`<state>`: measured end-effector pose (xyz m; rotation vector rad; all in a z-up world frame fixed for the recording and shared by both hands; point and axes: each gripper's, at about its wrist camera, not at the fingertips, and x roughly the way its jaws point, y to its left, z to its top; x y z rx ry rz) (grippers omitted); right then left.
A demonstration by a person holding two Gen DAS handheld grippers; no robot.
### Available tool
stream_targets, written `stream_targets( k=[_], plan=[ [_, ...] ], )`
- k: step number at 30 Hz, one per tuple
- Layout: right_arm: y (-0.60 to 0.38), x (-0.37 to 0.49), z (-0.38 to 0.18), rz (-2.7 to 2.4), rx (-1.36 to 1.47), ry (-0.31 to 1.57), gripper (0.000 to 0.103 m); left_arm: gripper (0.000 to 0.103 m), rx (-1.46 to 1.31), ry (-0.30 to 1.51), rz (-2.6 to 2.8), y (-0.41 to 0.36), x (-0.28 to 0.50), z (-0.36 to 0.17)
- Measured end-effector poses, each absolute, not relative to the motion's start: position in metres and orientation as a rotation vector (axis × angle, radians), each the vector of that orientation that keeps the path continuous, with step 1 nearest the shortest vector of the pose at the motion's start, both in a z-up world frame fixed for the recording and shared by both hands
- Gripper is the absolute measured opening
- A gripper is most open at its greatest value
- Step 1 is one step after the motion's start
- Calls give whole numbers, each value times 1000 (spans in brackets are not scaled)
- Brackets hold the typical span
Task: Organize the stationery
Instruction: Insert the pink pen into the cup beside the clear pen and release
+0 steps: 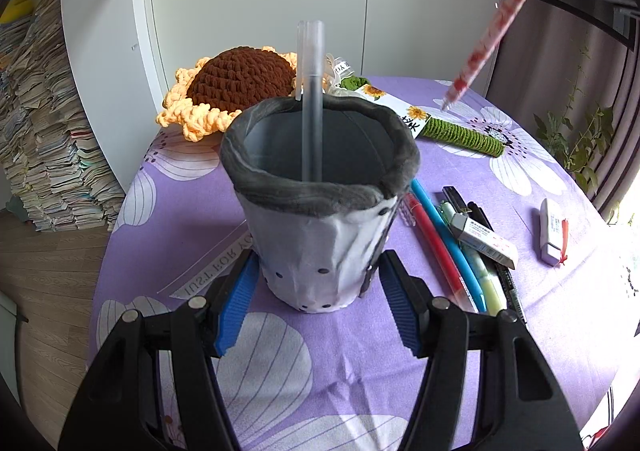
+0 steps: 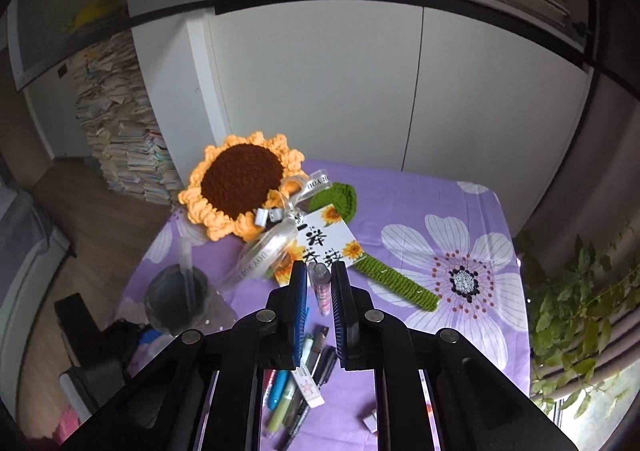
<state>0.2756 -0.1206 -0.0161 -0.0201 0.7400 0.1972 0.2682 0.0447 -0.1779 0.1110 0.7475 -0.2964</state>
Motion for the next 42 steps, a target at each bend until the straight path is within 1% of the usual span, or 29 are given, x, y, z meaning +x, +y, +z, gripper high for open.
stream_targets(
  k=[4,8,13,24,32,39,42],
  plan=[
    [-98,262,20,295,-5,620,13,62,110,750,-297,45,268,-178],
    [-76,264,29,390,10,615,13,62,109,751,-297,45,266,-179],
    [-55,274,10,439,-10,684,13,62,110,751,-297,44,266,-180],
    [-49,303,-50,434,-10,872,13,62,110,752,-296,45,267,-180],
    [-52,311,-61,444,23,921,13,63,111,757,-295,44,267,-181],
    [-79,300,-51,388,52,875,13,63,111,757,-295,44,267,-181],
    [-99,301,-68,311,48,928,13,63,111,757,-295,44,268,-181]
  ],
)
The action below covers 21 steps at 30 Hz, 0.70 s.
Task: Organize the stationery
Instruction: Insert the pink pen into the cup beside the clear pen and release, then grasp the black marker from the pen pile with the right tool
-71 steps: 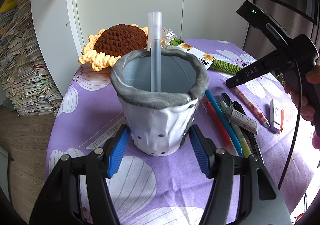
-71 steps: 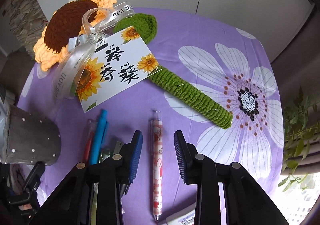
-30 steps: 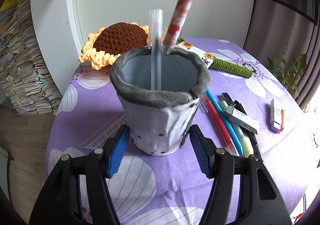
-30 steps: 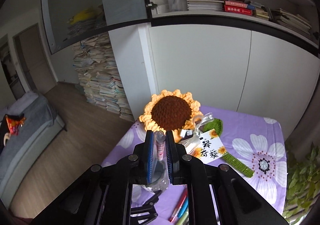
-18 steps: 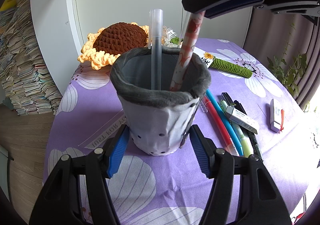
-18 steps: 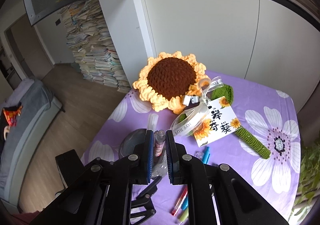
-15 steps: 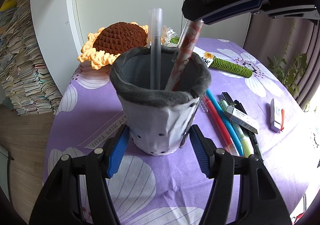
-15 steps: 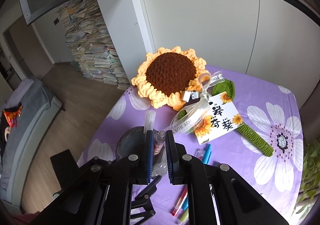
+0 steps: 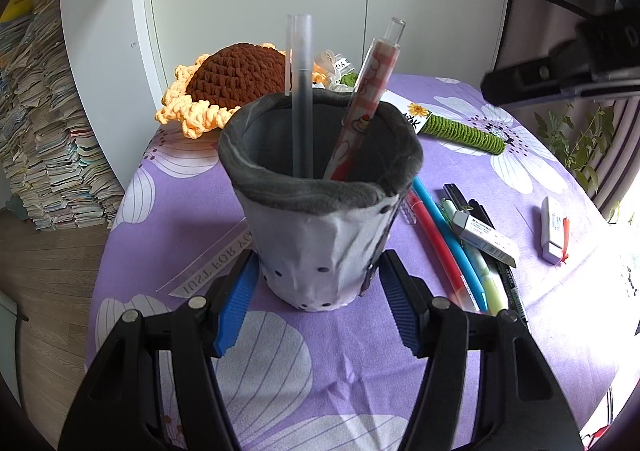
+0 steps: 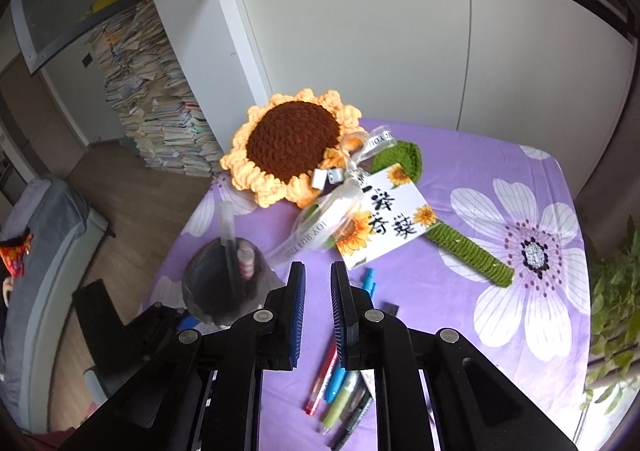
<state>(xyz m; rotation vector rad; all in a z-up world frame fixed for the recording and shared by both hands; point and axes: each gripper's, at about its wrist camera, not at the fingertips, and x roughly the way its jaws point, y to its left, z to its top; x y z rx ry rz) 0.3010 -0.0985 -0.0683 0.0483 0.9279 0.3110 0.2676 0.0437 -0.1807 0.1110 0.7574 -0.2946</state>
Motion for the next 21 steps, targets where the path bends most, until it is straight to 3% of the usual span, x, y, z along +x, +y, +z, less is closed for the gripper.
stream_targets(
  k=[9,21],
  plan=[
    [-153,319,-157,152,195,1225,13,63,111,759,-295,44,269,-180],
    [-158,323,-174,175,236,1263,14,63,113,769,-294,43,267,-182]
  ],
)
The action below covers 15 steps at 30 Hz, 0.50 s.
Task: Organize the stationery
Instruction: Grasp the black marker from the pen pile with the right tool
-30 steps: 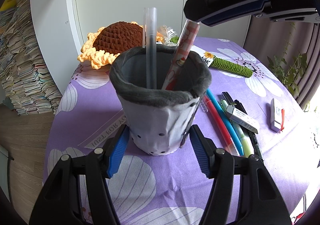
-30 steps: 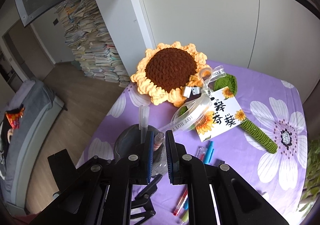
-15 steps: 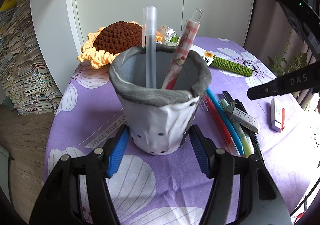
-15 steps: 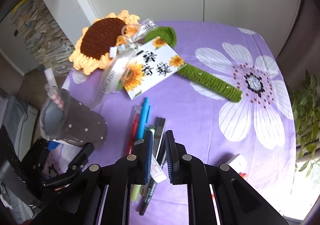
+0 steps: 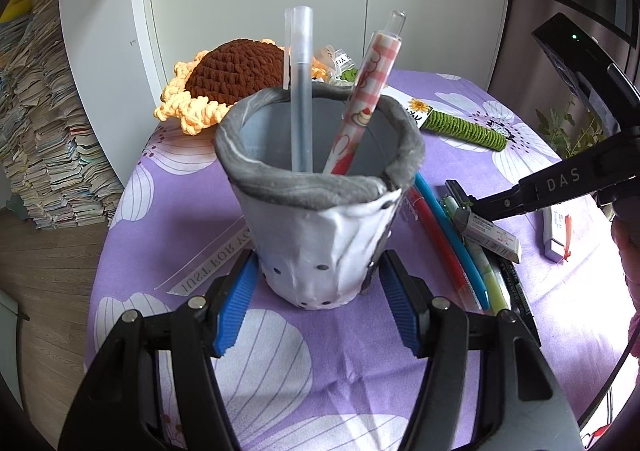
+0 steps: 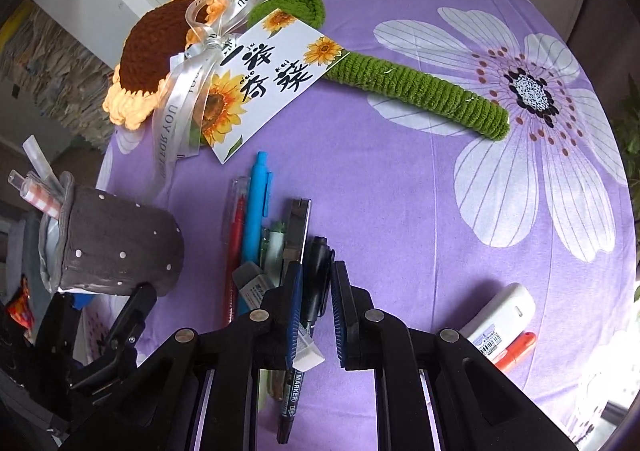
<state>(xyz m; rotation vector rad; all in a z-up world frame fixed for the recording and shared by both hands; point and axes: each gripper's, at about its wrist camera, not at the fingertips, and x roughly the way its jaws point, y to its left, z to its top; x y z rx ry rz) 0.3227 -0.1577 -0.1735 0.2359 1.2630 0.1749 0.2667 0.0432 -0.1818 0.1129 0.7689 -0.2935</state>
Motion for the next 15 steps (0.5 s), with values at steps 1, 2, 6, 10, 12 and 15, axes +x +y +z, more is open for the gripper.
stream_targets(
  k=[1,2,6,10,12,15],
  plan=[
    [-158,325,-173,173,232,1263,14,63,113,770,-293,43,266,-182],
    [-158,326,-172,169,229,1261,14,63,113,770,-293,43,266,-182],
    [-154,328,-171,160,203,1263,15,63,113,770,-293,43,266,-182],
    [-148,330,-174,133,170,1264,15,63,114,771,-293,43,266,-182],
    [-153,327,-174,114,154,1267,15,63,114,771,-293,43,266,-182],
    [-158,326,-173,98,156,1273,15,63,114,771,-293,43,267,-182]
  ],
)
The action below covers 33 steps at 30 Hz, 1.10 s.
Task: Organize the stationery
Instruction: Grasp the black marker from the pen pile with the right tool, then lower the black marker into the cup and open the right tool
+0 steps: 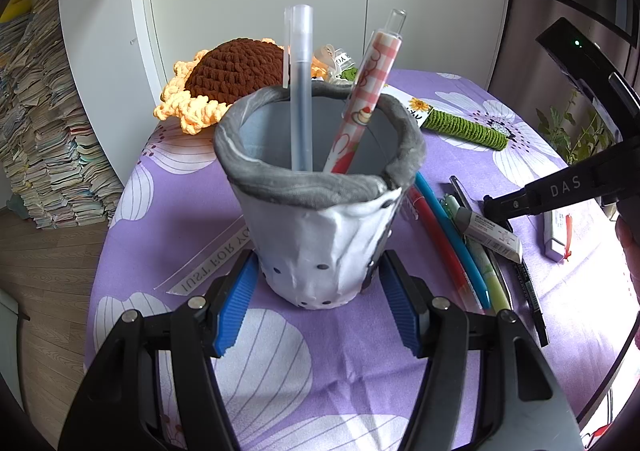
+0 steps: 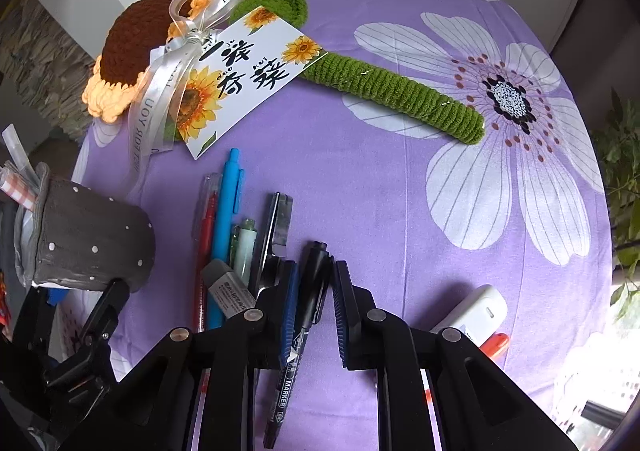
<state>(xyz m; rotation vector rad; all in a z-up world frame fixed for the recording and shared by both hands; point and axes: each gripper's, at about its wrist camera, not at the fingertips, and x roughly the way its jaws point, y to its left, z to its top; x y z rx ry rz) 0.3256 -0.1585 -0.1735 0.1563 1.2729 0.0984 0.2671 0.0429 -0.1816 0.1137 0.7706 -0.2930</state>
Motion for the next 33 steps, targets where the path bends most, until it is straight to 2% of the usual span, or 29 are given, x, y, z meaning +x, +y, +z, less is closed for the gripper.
stream_targets(
  k=[10,16,25,33],
  plan=[
    [-139,332,-173,72,38,1259,15,62,114,771,-293,43,268,-182],
    [-155,323,-163,109,153,1229,15,62,114,771,-293,43,268,-181],
    [-160,292,-99,146,179,1027,15,62,115,772,-293,43,268,-181],
    [-127,281,-42,315,222,807,15,62,116,773,-292,44,269,-182]
  ],
)
